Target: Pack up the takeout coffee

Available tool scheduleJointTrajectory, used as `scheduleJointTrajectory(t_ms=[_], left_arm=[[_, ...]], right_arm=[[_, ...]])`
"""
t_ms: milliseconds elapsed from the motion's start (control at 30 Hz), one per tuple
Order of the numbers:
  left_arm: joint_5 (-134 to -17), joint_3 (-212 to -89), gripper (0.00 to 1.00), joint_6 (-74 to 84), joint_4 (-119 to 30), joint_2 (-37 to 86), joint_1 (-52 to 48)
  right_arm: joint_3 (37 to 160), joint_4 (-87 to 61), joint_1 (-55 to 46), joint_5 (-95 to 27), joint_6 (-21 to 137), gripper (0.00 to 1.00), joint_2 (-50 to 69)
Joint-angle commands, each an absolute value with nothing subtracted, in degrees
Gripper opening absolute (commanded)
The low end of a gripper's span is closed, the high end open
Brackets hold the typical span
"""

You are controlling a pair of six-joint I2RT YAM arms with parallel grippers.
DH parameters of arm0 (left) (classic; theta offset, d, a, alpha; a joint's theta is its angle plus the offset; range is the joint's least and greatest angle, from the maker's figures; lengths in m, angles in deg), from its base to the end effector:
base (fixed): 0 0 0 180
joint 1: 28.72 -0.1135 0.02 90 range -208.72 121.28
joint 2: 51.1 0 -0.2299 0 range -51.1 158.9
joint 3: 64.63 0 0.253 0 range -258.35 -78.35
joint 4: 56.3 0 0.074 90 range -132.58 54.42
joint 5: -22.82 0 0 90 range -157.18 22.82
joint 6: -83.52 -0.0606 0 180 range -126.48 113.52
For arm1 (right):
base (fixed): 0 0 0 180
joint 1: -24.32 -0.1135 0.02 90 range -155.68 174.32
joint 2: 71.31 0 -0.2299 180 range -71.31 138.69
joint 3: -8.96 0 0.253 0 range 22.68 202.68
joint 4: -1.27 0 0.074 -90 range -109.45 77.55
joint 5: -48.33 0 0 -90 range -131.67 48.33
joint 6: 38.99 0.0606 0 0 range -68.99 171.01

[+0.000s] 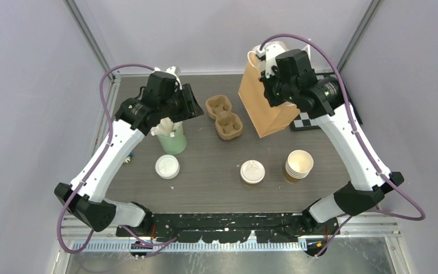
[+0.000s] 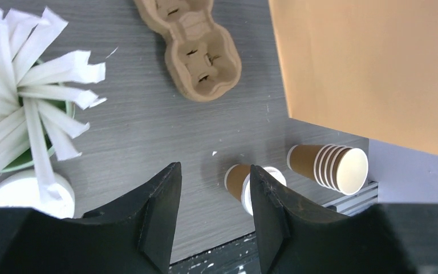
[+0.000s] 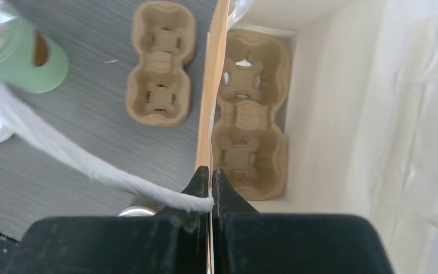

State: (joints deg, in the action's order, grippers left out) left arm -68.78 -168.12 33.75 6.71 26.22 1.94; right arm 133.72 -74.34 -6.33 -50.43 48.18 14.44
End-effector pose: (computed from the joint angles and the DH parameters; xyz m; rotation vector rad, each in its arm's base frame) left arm 0.2609 -0.1566 0.3687 -0.1765 2.3016 -0.6960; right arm 0.2689 0.1486 0.4222 -0.5528 2.1323 0.1025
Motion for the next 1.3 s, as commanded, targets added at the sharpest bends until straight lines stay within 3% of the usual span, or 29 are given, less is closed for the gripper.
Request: scheduleJointTrajectory(t_ms=[0,200,467,1267], left_arm=[[-70.5,-170.0,0.49,34.7,11.0,23.4,0.5],[-68.8,-176.1,0.49,35.0,18.8,21.6,-3.3],[-68.7,-183.1,0.47,34.8,25.9,19.5,-9.4],[-71.9,-184.2,0.44,35.4,25.9,20.4,-11.7]], right_arm=[[139.5,-77.6,-15.2,-54.9,42.5,0.00,12.2],[144.6,-80.9,-25.7,-57.3,42.1,0.00,13.2],[138.1,-74.9,-36.0,-56.3,38.2,0.00,11.5],[116.3,-64.7,-38.9,-48.1,30.3,0.00,9.5]])
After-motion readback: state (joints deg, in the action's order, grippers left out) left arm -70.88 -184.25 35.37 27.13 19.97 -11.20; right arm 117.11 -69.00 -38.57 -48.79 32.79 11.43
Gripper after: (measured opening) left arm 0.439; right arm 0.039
